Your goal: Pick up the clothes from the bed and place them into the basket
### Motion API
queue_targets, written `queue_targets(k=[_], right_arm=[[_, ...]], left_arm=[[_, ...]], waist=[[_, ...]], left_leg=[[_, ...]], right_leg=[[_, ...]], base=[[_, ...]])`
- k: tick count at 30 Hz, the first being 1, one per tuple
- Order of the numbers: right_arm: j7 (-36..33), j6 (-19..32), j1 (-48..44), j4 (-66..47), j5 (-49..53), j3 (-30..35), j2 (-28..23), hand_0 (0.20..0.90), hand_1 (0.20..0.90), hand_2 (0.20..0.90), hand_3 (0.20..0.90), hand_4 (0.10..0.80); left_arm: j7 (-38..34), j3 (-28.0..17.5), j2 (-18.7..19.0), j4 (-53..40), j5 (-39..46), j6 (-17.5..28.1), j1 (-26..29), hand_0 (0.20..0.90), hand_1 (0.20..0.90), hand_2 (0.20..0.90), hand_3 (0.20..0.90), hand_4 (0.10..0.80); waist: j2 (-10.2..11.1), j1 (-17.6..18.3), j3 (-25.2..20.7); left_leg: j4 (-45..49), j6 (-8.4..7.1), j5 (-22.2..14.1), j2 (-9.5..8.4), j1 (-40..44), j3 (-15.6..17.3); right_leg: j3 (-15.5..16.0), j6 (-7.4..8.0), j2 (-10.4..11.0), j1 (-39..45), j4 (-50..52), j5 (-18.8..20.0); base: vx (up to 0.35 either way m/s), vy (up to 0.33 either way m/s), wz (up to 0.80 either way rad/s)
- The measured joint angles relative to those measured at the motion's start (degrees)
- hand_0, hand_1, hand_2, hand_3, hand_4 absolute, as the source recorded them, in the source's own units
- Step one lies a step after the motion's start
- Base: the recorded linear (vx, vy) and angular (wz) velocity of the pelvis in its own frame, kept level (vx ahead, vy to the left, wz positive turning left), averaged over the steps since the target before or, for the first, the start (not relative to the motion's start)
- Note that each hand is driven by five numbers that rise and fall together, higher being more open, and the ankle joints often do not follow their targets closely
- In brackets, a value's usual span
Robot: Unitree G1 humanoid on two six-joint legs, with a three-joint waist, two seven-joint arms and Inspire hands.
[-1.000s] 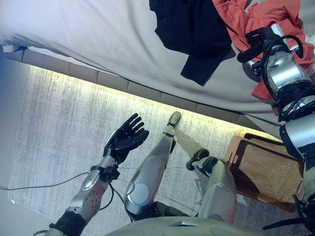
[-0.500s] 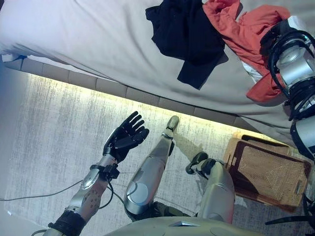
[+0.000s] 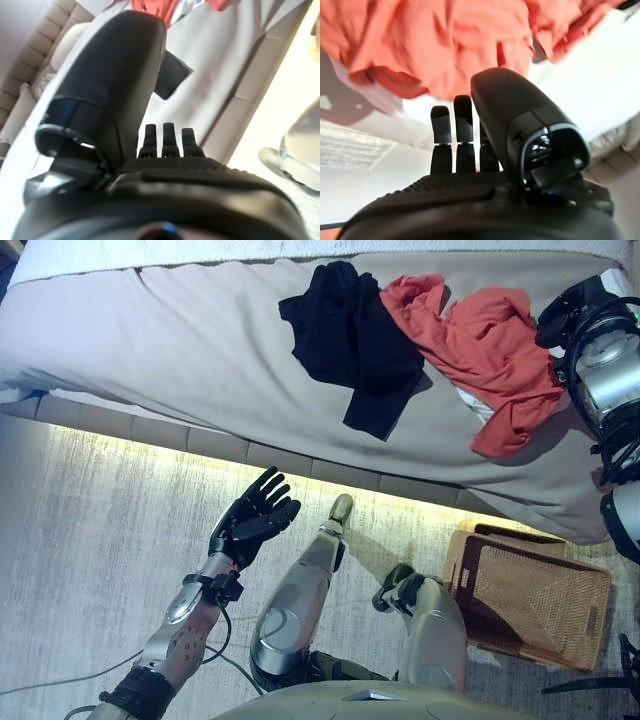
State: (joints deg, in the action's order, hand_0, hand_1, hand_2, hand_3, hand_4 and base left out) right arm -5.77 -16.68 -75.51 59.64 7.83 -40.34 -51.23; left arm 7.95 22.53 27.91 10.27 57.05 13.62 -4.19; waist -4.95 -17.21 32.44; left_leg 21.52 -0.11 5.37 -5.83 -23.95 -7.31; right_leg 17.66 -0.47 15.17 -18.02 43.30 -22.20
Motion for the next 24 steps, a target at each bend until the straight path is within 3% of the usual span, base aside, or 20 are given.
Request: queue_targets(k=[6, 10, 14, 24], right_arm=[[2.53, 1.41, 0.34, -0.54, -1.94, 0.98, -2.33, 0.9, 0.9, 0.9, 0.9, 0.8], [4.05, 1.39, 0.07, -0.53, -2.49, 0.96, -2.28, 0.9, 0.9, 0.9, 0.9, 0.8], [7.3, -0.73, 0.66, 0.07, -3.31, 0.29, -1.21, 0.9, 0.9, 0.9, 0.9, 0.8], [10.16, -0.79, 1.25, 4.31, -6.81, -1.71, 0.5, 0.9, 0.9, 0.9, 0.9, 0.8]], left_arm=[[-0.94, 0.2, -0.45, 0.0, 0.03, -0.01, 1.19, 0.9, 0.9, 0.9, 0.9, 0.8], [-0.86, 0.21, -0.45, 0.0, 0.04, 0.12, 0.77, 0.9, 0.9, 0.9, 0.9, 0.8], [-0.64, 0.14, -0.33, 0.13, 0.21, 0.14, 0.04, 0.9, 0.9, 0.9, 0.9, 0.8], [0.41, 0.13, -0.14, -0.05, 0.28, 0.27, -0.4, 0.9, 0.9, 0.9, 0.9, 0.8]], waist=[[0.12, 0.18, -0.03], [0.1, -0.03, -0.07], [0.08, -0.59, -0.08], [0.03, -1.19, -0.1]], left_leg=[[0.0, 0.01, -0.58, -0.11, 1.23, 0.38], [0.19, -0.22, -0.53, -0.2, -2.05, 0.19], [0.27, -0.91, 0.83, -0.34, -6.8, -0.28], [0.21, -1.13, 1.06, -0.17, -8.89, -0.72]], right_leg=[[-0.15, -0.01, 0.08, 1.25, -0.58, -0.03], [-0.13, -0.25, 0.03, -2.22, 0.61, -0.19], [-0.03, -0.05, 0.26, -7.55, 2.77, -0.04], [0.31, -0.04, 0.09, -9.61, 2.9, -0.05]], base=[[0.011, 0.011, -0.02], [-0.027, 0.007, 0.03], [-0.052, -0.034, 0.08], [-0.006, -0.005, 0.01]])
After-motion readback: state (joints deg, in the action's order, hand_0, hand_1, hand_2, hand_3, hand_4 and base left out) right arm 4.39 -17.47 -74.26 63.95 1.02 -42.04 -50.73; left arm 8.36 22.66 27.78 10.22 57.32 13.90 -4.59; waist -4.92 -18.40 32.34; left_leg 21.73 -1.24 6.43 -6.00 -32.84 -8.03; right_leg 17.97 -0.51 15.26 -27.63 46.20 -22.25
